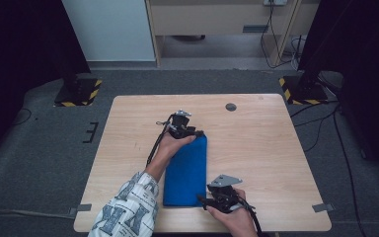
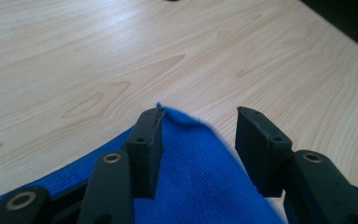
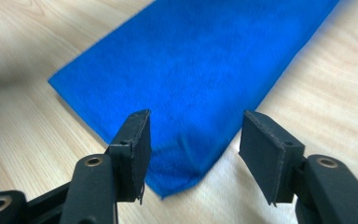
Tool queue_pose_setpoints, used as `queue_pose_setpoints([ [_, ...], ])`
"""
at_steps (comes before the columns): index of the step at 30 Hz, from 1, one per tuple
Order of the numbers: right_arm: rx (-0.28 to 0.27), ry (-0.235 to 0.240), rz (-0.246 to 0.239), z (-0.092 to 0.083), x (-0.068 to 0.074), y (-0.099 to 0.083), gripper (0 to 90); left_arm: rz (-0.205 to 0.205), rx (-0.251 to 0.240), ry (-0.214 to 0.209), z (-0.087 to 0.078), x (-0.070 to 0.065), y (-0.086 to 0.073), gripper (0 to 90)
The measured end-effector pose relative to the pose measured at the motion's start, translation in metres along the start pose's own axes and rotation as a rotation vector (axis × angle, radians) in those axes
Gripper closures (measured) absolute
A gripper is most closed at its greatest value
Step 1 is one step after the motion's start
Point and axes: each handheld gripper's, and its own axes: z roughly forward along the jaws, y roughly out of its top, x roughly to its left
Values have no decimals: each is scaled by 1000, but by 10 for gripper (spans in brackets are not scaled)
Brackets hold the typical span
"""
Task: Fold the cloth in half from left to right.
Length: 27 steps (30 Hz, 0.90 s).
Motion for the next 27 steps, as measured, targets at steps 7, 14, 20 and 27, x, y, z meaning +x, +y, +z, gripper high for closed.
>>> queue_pose_setpoints([
  [7,-4,-14,-28,0,-4,14,430,75,13,72,-14,2,1,483],
  [14,-34,-42,-31,13,-26,31,346,96,6,137,-31,16,-4,384],
  [20,-40,-71,-36,32,-48,49,309,92,6,182,-39,32,-13,318],
  [27,-45,-101,-13,41,-67,66,256,61,30,191,-40,45,-24,221],
])
